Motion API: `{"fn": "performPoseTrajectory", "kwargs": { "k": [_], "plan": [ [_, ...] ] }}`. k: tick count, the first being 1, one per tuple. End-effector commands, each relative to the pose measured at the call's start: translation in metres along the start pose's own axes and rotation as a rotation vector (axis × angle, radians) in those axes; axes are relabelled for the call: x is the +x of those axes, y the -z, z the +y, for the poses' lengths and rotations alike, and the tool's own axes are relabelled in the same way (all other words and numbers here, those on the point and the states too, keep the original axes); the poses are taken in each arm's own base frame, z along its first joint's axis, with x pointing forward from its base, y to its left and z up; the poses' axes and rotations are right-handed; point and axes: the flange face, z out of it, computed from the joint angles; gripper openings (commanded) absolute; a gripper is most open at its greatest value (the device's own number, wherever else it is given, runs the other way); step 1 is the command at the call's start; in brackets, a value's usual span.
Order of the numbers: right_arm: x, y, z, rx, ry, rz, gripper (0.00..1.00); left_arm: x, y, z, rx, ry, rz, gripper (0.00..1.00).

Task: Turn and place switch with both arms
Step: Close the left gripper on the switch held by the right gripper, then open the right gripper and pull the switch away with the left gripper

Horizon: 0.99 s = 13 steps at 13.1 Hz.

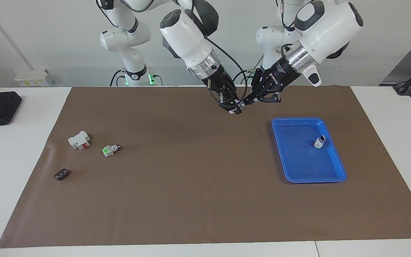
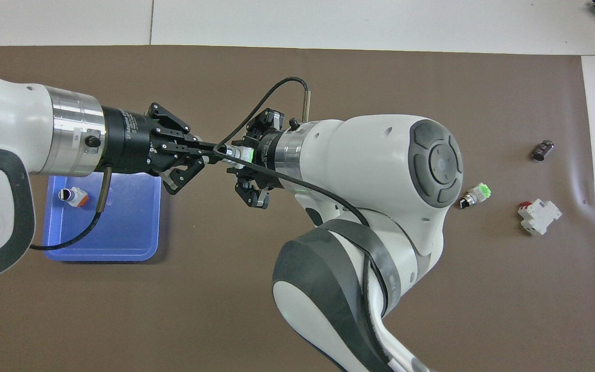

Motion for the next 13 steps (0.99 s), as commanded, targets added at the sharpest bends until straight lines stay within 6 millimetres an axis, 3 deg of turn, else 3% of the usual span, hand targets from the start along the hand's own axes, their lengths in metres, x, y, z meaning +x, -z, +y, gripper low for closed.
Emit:
{"fn": "performPoseTrajectory", "kwargs": {
  "k": [1,13],
  "plan": [
    [0.005,-0.012,0.014,-0.048,-0.011,0.024,0.00,-0.004,0.017,0.003,-0.098,0.081,-0.057,0.00],
    [0.005,-0.011,0.014,-0.049,-0.010,0.024,0.00,0.006,0.015,0.009,-0.132,0.098,-0.062,0.00]
  ]
}}
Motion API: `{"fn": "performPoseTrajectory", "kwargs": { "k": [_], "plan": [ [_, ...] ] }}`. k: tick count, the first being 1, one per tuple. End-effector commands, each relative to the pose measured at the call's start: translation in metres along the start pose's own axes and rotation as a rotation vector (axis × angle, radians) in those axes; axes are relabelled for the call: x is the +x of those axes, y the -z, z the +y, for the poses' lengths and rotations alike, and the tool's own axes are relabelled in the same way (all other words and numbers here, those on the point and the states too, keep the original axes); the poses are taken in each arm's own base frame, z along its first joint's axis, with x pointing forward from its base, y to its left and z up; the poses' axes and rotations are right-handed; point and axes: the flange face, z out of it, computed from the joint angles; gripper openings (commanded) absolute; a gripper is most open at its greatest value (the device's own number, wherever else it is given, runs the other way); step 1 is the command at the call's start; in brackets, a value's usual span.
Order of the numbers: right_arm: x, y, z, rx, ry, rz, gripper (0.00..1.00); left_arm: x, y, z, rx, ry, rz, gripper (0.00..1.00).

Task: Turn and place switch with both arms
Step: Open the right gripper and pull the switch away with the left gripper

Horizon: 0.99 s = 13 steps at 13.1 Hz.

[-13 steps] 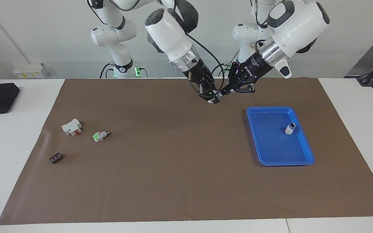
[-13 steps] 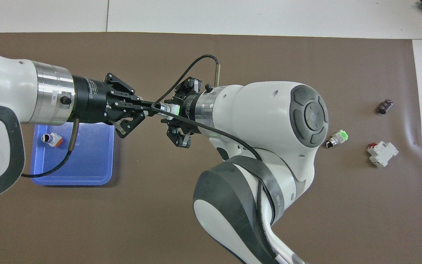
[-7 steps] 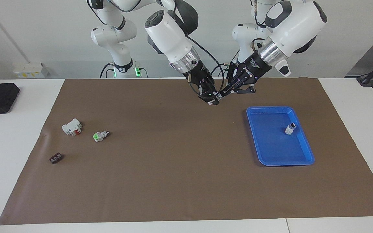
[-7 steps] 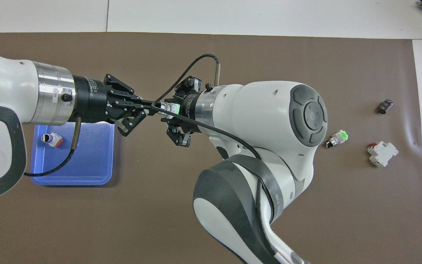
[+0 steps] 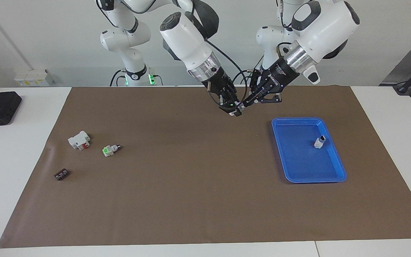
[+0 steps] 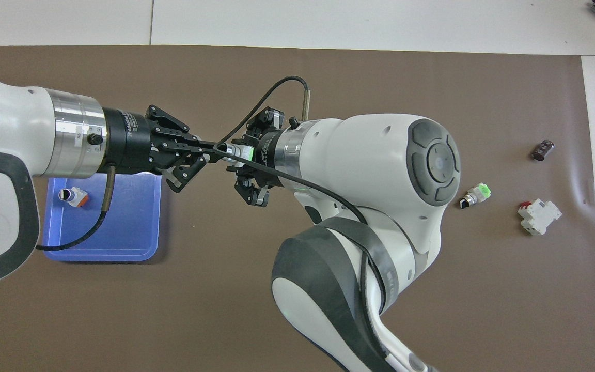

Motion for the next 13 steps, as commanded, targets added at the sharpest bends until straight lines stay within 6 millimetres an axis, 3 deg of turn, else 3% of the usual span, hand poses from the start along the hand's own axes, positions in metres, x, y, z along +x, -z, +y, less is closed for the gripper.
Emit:
{"fn": "performPoseTrajectory", "kwargs": {
  "k": [1,2,4,6,10,13],
  "plan": [
    [0.003,-0.006,0.016,-0.049,-0.002,0.026,0.09,0.004,0.016,0.011,-0.112,0.021,-0.057,0.00],
    [0.002,-0.005,0.017,-0.045,0.009,0.030,0.31,0.004,0.017,0.009,-0.116,0.017,-0.059,0.00],
    [0.002,-0.003,0.018,-0.044,0.010,0.033,0.49,0.008,0.014,0.011,-0.115,0.017,-0.052,0.00],
    [0.001,0.001,0.021,-0.056,0.064,0.040,1.00,0.013,0.011,0.011,-0.139,0.010,-0.036,0.00],
    [0.003,0.006,0.024,-0.072,0.120,0.050,1.00,0.023,0.007,0.010,-0.162,-0.016,-0.012,0.00],
    [0.006,0.026,0.028,-0.076,0.297,0.059,1.00,0.041,0.003,0.013,-0.200,-0.093,0.074,0.00]
  ]
}}
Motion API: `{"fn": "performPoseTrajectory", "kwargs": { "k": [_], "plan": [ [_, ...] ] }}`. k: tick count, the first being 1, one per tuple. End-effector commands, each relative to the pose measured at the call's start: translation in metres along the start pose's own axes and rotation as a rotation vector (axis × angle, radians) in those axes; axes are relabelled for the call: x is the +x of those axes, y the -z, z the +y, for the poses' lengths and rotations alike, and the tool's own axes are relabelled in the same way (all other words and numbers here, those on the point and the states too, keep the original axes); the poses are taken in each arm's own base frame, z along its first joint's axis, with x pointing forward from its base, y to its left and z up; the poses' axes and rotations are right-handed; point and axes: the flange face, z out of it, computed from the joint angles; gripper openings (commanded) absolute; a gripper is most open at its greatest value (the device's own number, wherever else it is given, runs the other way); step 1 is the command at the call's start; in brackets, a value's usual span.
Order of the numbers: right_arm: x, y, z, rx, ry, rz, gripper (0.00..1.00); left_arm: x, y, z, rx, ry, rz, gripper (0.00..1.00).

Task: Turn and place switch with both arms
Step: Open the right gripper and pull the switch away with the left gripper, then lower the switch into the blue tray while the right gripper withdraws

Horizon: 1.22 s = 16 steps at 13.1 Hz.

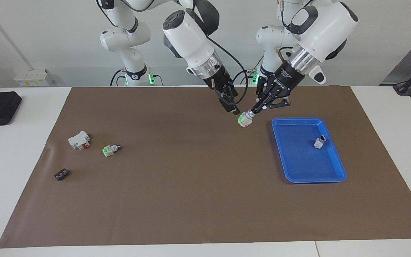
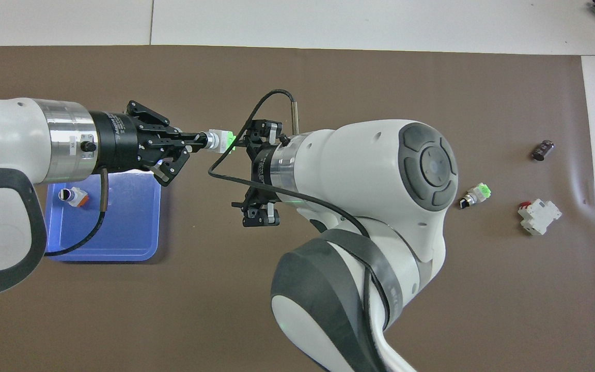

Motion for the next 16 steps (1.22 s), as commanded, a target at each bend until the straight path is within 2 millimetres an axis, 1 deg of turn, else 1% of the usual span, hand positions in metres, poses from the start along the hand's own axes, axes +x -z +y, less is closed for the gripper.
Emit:
{"fn": "performPoseTrajectory", "kwargs": {
  "k": [1,3,5,6,8,9,10,12,13,14,15,16],
  "plan": [
    [0.012,0.026,0.013,-0.003,0.202,0.047,1.00,0.030,0.003,0.000,-0.059,-0.076,0.072,0.00],
    [0.027,0.040,0.010,-0.015,0.378,0.117,1.00,0.056,0.005,0.008,-0.063,-0.154,0.096,0.00],
    [0.046,0.056,-0.001,-0.014,0.549,0.179,1.00,0.084,0.010,0.020,-0.068,-0.243,0.119,0.00],
    [0.063,0.065,-0.012,-0.011,0.616,0.205,1.00,0.098,0.010,0.024,-0.063,-0.325,0.141,0.00],
    [0.095,0.080,-0.030,-0.027,0.763,0.255,1.00,0.123,0.018,0.040,-0.072,-0.396,0.189,0.00],
    [0.114,0.089,-0.038,-0.046,0.850,0.289,1.00,0.132,0.019,0.044,-0.071,-0.450,0.218,0.00],
    [0.134,0.098,-0.045,-0.073,0.934,0.318,1.00,0.145,0.016,0.050,-0.062,-0.504,0.247,0.00],
    [0.180,0.128,-0.061,-0.122,1.063,0.360,1.00,0.176,0.012,0.062,-0.035,-0.610,0.290,0.00],
    [0.200,0.144,-0.066,-0.137,1.120,0.372,1.00,0.189,0.013,0.069,-0.023,-0.648,0.298,0.00],
    [0.216,0.155,-0.068,-0.167,1.181,0.375,1.00,0.198,0.016,0.074,-0.016,-0.696,0.311,0.00],
    [0.228,0.168,-0.068,-0.209,1.242,0.390,1.00,0.205,0.018,0.078,-0.007,-0.751,0.352,0.00],
    [0.236,0.179,-0.066,-0.265,1.301,0.433,1.00,0.212,0.013,0.081,0.018,-0.812,0.398,0.00]
  ]
}}
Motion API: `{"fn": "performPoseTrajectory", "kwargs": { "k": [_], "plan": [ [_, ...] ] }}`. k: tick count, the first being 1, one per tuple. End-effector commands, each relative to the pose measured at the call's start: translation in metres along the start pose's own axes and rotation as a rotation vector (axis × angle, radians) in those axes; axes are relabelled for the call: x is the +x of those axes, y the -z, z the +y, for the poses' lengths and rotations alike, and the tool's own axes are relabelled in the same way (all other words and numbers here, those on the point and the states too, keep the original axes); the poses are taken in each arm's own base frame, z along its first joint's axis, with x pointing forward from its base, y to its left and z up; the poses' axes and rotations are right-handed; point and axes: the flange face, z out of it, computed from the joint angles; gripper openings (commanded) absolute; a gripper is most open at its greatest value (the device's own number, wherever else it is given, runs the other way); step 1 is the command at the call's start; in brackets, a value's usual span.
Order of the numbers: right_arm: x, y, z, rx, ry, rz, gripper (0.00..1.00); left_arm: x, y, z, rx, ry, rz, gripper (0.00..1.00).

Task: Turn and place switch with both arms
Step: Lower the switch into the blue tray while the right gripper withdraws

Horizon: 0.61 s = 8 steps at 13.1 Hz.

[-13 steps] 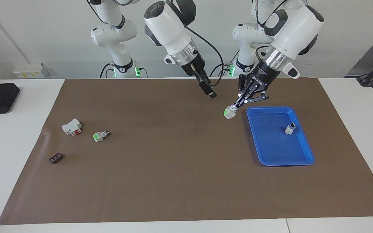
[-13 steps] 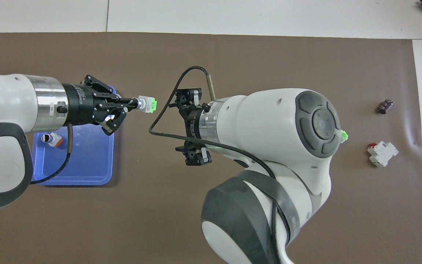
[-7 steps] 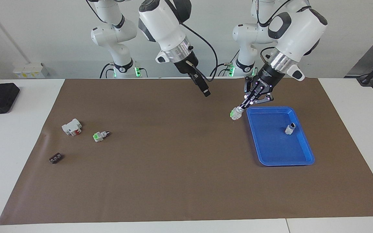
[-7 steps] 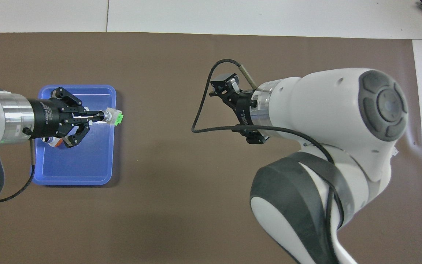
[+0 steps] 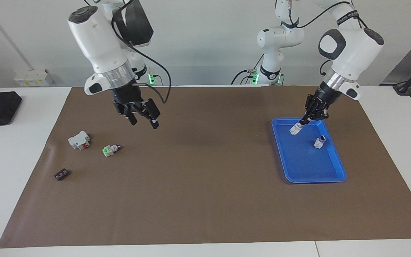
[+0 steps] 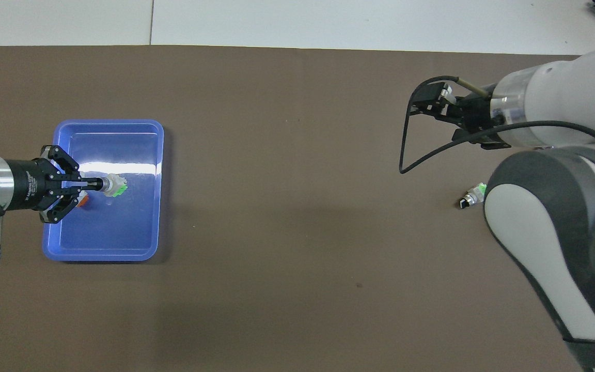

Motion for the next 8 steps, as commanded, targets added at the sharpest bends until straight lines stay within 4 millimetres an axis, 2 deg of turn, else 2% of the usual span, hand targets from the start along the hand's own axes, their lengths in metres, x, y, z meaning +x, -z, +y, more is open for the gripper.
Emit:
{"fn": "performPoseTrajectory", "kwargs": {
  "k": [1,3,8],
  "plan": [
    [-0.002,0.028,0.026,-0.133,0.170,0.027,1.00,0.012,-0.016,-0.006,0.039,-0.169,0.094,0.00],
    [0.000,0.040,0.046,-0.195,0.195,-0.024,1.00,0.019,-0.031,-0.004,0.052,-0.237,0.113,0.00],
    [-0.007,0.051,0.068,-0.307,0.228,-0.103,1.00,0.029,-0.064,-0.011,0.120,-0.420,0.142,0.00]
  ]
}}
